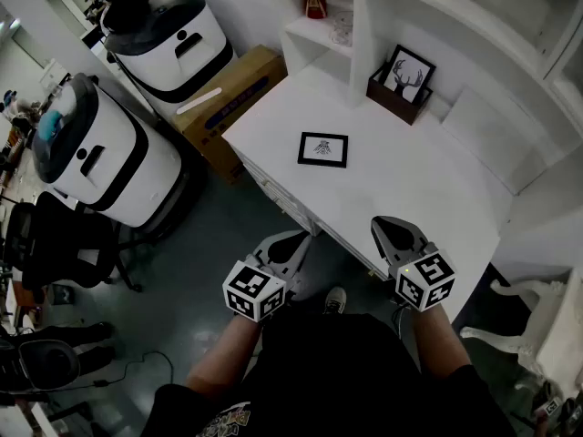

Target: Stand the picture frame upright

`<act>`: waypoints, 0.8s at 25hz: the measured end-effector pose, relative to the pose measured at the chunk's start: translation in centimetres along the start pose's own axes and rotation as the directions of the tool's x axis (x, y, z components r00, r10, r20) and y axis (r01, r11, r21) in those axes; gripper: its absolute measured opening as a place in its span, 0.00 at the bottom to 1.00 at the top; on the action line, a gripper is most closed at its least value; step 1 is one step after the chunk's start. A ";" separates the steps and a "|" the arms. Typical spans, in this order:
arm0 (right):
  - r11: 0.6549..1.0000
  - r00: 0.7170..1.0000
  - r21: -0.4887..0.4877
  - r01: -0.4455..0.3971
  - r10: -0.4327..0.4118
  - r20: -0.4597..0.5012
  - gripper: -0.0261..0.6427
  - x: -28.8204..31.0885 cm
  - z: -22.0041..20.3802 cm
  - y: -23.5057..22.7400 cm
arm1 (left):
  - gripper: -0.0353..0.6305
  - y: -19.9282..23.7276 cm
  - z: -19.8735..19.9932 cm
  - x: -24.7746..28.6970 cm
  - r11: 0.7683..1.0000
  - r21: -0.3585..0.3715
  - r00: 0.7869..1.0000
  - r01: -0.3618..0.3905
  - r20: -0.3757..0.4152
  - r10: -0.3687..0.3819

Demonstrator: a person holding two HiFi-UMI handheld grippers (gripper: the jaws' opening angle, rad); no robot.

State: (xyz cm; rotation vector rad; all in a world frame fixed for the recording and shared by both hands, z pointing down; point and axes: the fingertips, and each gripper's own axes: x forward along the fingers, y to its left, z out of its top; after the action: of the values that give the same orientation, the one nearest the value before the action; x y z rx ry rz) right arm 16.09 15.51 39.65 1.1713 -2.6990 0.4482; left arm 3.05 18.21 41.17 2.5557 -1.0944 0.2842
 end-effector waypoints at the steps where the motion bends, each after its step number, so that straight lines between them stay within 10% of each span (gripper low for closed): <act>1: 1.000 1.000 -0.001 -0.001 0.001 0.001 0.04 -0.1 0.0 0.2 | 0.06 -0.1 0.0 -0.2 1.000 0.001 1.000 -0.002 0.000 0.002; 20: 1.000 1.000 0.000 0.002 -0.002 -0.002 0.05 -0.3 -0.4 0.6 | 0.06 -0.2 0.0 -0.4 1.000 -0.020 1.000 0.006 0.009 -0.006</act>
State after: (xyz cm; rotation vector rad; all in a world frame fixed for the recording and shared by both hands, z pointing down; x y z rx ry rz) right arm 15.87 16.21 39.79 1.1727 -2.6963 0.4482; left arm 2.95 18.61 41.01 2.5449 -1.0869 0.2587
